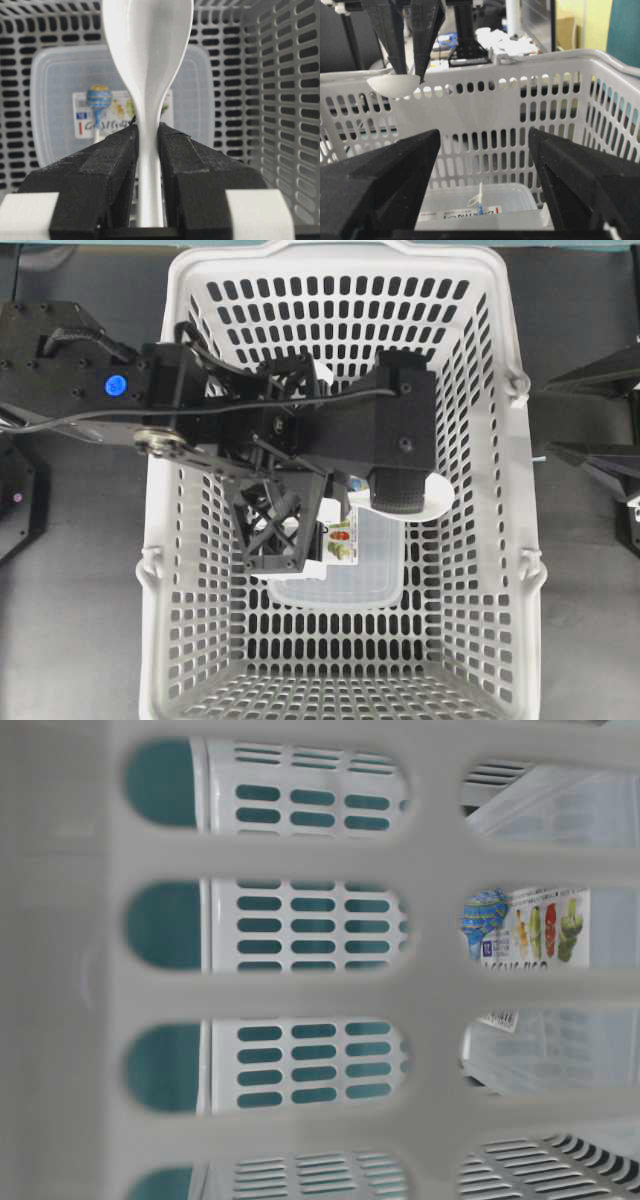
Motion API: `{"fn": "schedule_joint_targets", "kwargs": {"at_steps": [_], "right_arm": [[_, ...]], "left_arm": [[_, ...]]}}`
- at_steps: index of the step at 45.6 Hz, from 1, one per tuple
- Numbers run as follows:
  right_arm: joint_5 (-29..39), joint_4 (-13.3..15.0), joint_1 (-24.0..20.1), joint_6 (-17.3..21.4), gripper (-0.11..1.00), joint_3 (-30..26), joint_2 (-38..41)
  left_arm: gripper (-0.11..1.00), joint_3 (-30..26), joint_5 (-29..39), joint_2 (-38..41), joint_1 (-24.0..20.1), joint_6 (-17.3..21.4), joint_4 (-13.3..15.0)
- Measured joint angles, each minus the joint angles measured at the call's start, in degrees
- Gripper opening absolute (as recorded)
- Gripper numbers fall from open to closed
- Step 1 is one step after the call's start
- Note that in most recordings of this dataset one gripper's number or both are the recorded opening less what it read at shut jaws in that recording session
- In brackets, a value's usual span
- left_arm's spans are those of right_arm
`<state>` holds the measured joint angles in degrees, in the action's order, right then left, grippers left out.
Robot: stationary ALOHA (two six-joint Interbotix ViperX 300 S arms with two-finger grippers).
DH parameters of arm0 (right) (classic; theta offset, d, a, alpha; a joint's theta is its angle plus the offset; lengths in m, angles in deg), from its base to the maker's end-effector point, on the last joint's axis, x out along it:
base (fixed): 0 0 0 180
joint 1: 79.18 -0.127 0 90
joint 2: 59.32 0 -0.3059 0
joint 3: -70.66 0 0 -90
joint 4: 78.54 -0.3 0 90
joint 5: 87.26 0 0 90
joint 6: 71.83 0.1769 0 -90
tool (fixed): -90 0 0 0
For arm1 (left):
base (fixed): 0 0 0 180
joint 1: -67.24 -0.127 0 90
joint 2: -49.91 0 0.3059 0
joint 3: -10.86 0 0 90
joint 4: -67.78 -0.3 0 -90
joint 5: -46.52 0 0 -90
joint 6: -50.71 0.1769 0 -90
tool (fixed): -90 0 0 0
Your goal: Pick up the chinese spoon from the shopping basket with the left arm.
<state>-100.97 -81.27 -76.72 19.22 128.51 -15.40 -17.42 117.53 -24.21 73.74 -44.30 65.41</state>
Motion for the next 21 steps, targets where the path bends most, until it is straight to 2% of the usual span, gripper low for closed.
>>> {"fn": "schedule_joint_targets", "kwargs": {"at_steps": [21], "right_arm": [[0.00,0.09,0.00,0.00,0.69,0.00,-0.18]], "left_arm": [[0.13,0.35,0.09,0.00,0.00,0.18,0.00]]}}
